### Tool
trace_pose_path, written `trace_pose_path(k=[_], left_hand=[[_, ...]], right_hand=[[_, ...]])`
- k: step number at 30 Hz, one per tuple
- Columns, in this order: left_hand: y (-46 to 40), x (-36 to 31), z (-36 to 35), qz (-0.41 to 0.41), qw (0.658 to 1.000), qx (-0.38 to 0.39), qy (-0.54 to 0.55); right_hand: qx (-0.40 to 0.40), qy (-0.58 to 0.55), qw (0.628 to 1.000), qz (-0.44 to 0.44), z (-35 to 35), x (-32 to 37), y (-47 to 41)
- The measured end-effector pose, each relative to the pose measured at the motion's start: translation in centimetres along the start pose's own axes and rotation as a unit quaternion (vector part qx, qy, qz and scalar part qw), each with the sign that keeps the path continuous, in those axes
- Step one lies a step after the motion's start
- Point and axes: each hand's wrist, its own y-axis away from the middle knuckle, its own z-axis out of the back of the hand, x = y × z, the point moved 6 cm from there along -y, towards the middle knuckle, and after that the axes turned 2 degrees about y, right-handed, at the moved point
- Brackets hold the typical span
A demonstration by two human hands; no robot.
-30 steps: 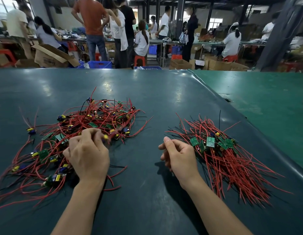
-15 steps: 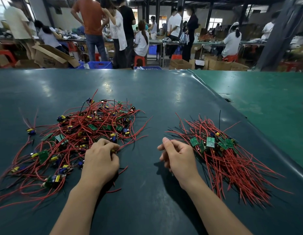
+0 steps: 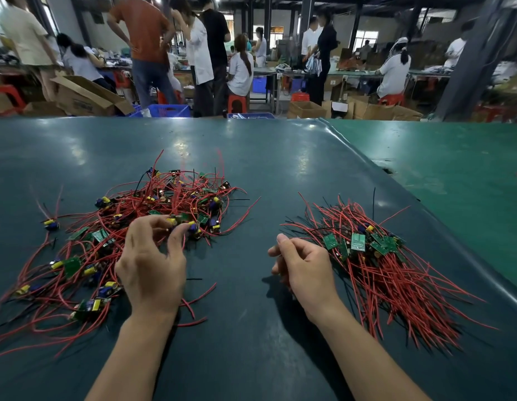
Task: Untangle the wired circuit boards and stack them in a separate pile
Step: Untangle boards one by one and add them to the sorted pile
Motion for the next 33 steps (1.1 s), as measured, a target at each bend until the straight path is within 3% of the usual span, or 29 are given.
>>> trace_pose_path(k=[6, 9, 12, 15, 19, 20, 24, 28, 33], left_hand=[[0.6, -2.7, 0.6, -0.141, 0.980, -0.059, 0.125], [1.5, -3.3, -0.8, -0.041, 0.963, -0.004, 0.266], [2.1, -3.8, -2.5, 0.074, 0.918, 0.073, 0.383], [2.8, -3.5, -4.3, 0.177, 0.854, 0.161, 0.462], [4.5, -3.4, -6.6, 0.319, 0.707, 0.247, 0.581], [4.9, -3.4, -7.0, 0.340, 0.686, 0.262, 0.588], [5.6, -3.2, -7.7, 0.362, 0.691, 0.285, 0.557], [5.7, -2.9, -7.8, 0.380, 0.696, 0.279, 0.541], [5.9, -2.9, -7.7, 0.387, 0.695, 0.294, 0.529]], right_hand=[[0.011, -0.009, 1.000, 0.002, -0.2, 0.1, 0.0], [0.047, -0.046, 0.998, 0.005, -0.7, 0.4, 0.3], [0.119, -0.087, 0.989, -0.018, -1.8, 0.5, 0.7], [0.168, -0.127, 0.977, -0.035, -2.5, 0.6, 1.0], [0.143, -0.220, 0.963, -0.056, -2.1, 0.7, 0.6], [0.122, -0.226, 0.965, -0.057, -1.8, 0.6, 0.4], [0.068, -0.186, 0.979, -0.047, -1.0, 0.4, 0.0], [0.091, -0.158, 0.982, -0.038, -1.4, 0.4, 0.2], [0.074, -0.220, 0.969, -0.083, -1.3, -0.1, 0.1]])
